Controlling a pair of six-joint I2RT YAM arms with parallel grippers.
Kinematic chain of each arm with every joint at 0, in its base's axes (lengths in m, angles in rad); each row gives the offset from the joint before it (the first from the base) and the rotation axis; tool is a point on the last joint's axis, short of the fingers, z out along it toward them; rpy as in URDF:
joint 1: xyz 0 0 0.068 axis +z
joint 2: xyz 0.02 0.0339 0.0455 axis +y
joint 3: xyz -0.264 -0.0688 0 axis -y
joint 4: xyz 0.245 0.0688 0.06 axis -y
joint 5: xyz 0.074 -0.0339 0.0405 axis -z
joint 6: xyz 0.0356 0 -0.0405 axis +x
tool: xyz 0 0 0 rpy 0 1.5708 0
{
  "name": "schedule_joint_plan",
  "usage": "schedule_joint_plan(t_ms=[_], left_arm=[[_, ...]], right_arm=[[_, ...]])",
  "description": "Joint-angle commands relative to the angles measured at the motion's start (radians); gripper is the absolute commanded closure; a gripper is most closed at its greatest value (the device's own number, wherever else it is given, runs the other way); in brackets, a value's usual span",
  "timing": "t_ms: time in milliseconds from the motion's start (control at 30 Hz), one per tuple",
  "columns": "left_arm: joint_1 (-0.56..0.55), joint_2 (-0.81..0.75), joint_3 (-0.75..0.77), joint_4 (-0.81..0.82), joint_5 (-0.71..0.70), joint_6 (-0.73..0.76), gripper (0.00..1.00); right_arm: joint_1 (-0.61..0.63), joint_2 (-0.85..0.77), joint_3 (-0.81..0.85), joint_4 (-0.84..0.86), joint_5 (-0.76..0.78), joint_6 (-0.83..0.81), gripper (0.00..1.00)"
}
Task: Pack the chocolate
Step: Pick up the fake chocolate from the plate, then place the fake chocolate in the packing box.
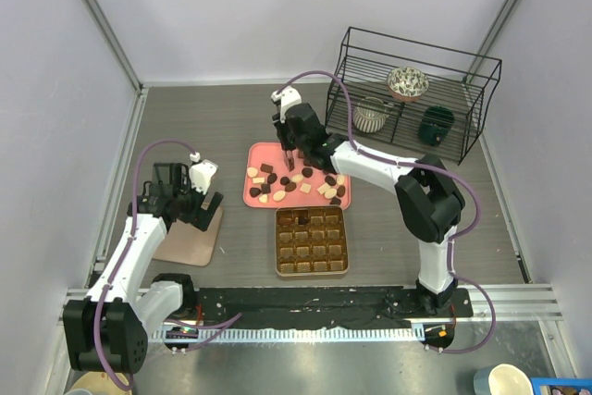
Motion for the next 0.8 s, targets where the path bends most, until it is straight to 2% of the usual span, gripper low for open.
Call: schedule_joint_plan(t_ms=[0, 200, 333, 467, 600, 767], left_arm=[[0.004, -0.023, 0.002, 0.009, 0.012, 0.002, 0.0], [0.004, -0.027, 0.009, -0.006, 0.01, 0.005, 0.0], [0.006, -0.03, 0.017, -0.012, 0.009, 0.0, 0.0], [0.004, -0.027, 0.014, -0.012, 0.007, -0.004, 0.0], [0.004, -0.024, 0.0, 0.0, 0.0, -0.009, 0.0], [0.004, -0.027, -0.021, 0.023, -0.017, -0.013, 0.0]], right_arm=[[0.001, -0.133, 0.049, -0.046, 0.031, -0.04, 0.77], [0.04, -0.348, -0.055, -0.154, 0.086, -0.024, 0.8], [0.09, -0.538, -0.194, -0.233, 0.146, 0.039, 0.8], [0.149, -0.662, -0.322, -0.299, 0.192, 0.11, 0.79], [0.196, -0.745, -0.426, -0.31, 0.197, 0.16, 0.79], [0.212, -0.77, -0.463, -0.298, 0.195, 0.176, 0.78]])
